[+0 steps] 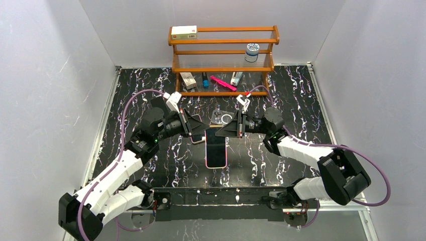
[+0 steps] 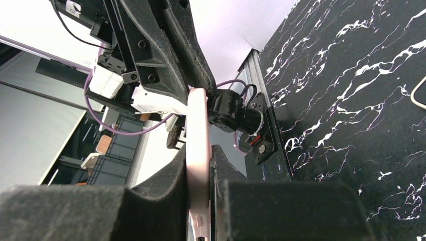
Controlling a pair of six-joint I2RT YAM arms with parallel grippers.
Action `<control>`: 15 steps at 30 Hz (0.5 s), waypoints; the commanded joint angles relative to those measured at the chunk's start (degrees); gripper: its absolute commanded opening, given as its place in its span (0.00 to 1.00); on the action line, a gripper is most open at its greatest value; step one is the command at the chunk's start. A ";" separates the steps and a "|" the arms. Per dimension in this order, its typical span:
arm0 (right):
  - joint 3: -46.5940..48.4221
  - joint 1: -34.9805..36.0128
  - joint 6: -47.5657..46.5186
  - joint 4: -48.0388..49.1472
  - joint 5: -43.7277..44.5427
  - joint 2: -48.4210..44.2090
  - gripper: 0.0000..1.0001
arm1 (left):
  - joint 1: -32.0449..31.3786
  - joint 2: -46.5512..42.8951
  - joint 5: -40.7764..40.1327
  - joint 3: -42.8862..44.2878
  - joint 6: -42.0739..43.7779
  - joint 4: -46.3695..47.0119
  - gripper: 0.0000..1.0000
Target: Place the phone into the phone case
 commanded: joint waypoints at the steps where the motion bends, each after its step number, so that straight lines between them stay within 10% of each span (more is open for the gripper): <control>1: 1.52 -0.37 0.53 3.39 1.33 -0.25 0.01 | 0.44 -0.47 -4.46 2.60 5.19 -8.95 0.06; 6: 0.78 -0.35 1.09 4.88 1.45 -0.06 0.01 | 0.44 -1.76 -4.48 2.52 4.23 -9.73 0.45; 15: 0.96 -0.32 1.90 6.47 3.03 0.14 0.01 | 0.44 -1.78 1.80 -3.03 -2.82 -0.14 0.56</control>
